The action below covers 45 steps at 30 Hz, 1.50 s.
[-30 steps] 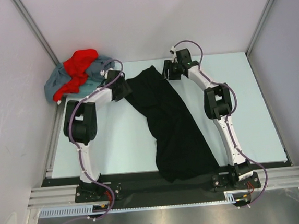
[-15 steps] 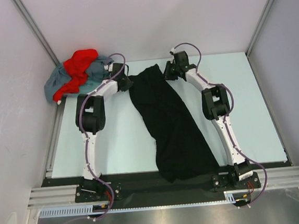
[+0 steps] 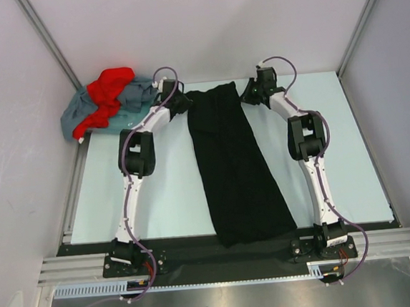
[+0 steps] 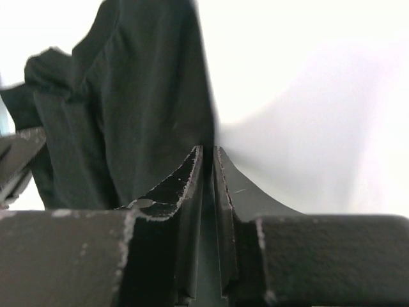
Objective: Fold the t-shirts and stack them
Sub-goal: Fold the tshirt
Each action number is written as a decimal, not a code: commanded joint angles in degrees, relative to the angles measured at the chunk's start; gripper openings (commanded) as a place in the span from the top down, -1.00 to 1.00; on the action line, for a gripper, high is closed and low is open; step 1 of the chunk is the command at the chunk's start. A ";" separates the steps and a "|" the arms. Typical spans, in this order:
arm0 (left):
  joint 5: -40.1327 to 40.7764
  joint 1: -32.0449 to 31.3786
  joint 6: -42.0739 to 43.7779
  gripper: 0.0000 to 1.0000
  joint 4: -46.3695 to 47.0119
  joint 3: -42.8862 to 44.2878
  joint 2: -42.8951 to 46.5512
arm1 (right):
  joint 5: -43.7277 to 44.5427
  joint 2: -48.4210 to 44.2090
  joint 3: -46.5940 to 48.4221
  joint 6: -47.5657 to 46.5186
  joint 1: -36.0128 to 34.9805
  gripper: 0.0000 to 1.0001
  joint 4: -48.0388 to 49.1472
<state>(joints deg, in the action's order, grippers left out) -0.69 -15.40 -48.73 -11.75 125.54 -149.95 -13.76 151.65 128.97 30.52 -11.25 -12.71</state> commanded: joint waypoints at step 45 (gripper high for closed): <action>-8.97 -43.12 -17.79 -0.18 3.73 -97.57 80.17 | -7.86 -88.01 -80.36 -9.16 -5.54 -0.47 -33.87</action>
<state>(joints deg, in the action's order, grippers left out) -9.67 -55.83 -61.47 -16.78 30.89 -69.91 -20.38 66.83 49.91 23.53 -16.69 -43.64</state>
